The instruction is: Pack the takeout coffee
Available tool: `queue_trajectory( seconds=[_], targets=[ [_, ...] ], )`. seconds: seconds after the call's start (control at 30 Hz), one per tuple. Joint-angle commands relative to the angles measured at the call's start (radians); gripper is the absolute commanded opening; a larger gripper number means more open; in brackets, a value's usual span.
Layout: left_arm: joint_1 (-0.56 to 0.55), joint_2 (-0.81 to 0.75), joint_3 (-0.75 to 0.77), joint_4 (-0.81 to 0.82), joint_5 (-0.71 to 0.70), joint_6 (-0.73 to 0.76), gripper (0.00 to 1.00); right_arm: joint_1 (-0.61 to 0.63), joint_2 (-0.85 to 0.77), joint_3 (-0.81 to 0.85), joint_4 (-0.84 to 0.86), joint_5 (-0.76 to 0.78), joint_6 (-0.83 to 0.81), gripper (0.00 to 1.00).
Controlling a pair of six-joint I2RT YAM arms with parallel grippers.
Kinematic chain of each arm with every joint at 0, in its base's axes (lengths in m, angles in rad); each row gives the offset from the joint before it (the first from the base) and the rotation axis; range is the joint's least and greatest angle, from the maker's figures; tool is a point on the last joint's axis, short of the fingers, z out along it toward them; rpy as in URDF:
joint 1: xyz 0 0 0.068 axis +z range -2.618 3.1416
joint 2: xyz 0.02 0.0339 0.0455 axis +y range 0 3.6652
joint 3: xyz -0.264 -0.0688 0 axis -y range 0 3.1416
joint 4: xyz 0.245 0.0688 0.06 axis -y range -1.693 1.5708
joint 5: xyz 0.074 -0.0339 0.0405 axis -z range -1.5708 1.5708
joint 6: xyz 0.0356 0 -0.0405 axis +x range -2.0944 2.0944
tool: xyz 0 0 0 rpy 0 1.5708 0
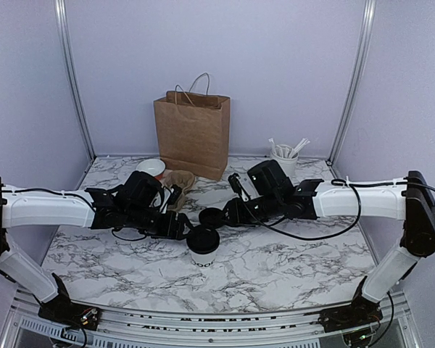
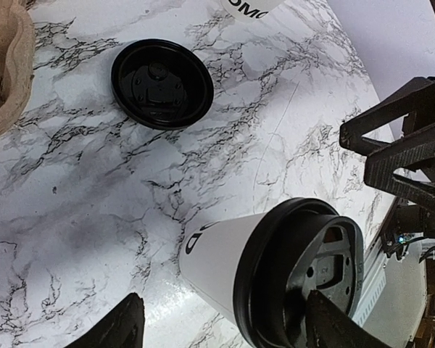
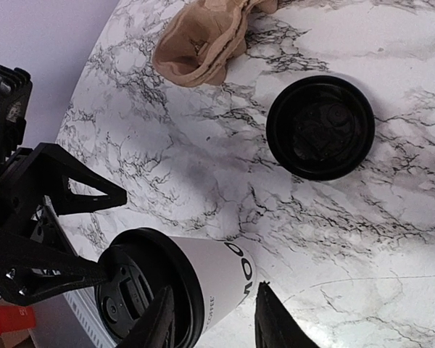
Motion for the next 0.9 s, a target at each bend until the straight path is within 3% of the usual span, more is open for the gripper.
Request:
queue_trajectory(
  seconds=[0.0,0.43,0.7,0.87],
  targets=[
    [-0.006,-0.018,0.048,-0.079,-0.004,0.033,0.77,0.000,-0.024,0.027,-0.046,0.012,-0.067,0.37],
    [-0.006,0.017,0.067,-0.092,-0.017,0.030,0.77,0.157,-0.164,-0.097,-0.025,0.190,-0.211,0.37],
    [-0.006,0.039,0.060,-0.091,-0.020,0.025,0.76,0.256,-0.089,-0.032,-0.064,0.309,-0.286,0.37],
    [-0.008,0.037,0.051,-0.091,-0.025,0.024,0.76,0.271,-0.044,0.003,-0.093,0.375,-0.281,0.42]
  ],
)
